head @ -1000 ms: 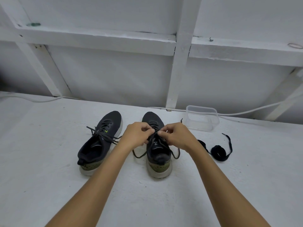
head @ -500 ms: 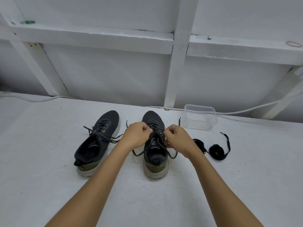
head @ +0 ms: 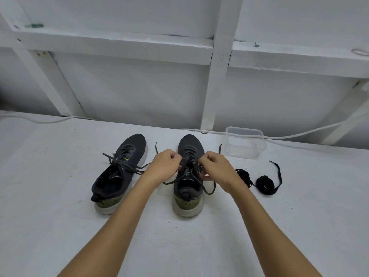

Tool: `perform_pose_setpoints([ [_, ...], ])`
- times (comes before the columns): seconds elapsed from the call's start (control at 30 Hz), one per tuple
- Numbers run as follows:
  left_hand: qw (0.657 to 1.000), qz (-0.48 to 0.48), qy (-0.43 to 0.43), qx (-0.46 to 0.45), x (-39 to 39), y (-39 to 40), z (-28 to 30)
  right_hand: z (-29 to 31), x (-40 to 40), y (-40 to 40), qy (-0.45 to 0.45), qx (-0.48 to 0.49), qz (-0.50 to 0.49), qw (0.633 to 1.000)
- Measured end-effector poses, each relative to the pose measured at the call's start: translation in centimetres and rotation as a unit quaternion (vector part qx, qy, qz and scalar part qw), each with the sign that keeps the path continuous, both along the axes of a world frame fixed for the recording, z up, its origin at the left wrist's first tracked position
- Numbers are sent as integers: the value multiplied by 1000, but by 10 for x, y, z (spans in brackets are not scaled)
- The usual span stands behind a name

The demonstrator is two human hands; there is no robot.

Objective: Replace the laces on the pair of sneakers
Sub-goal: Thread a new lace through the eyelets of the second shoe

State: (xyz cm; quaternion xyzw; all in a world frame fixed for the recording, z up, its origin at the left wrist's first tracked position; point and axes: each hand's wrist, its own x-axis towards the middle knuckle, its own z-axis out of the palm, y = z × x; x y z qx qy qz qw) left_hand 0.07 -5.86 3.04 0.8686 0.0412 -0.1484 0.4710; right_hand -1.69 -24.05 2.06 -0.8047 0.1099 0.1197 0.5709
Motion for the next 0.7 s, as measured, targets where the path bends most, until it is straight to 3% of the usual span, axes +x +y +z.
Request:
perform_pose_setpoints([
  [0.1,999,2,4,-41,2,-2,5,4,3,0,-14,-10,18,1000],
  [0.23,999,-41,-24,3,7,2,6,5,5,-1,-15,-14,33,999],
  [0.43,986,85,56,-135,4,1,1,0,2,-2,-8,-18,17,1000],
  [0.7,999,16,1,-51,4,1,10,6,4,0,-21,-37,34,999],
])
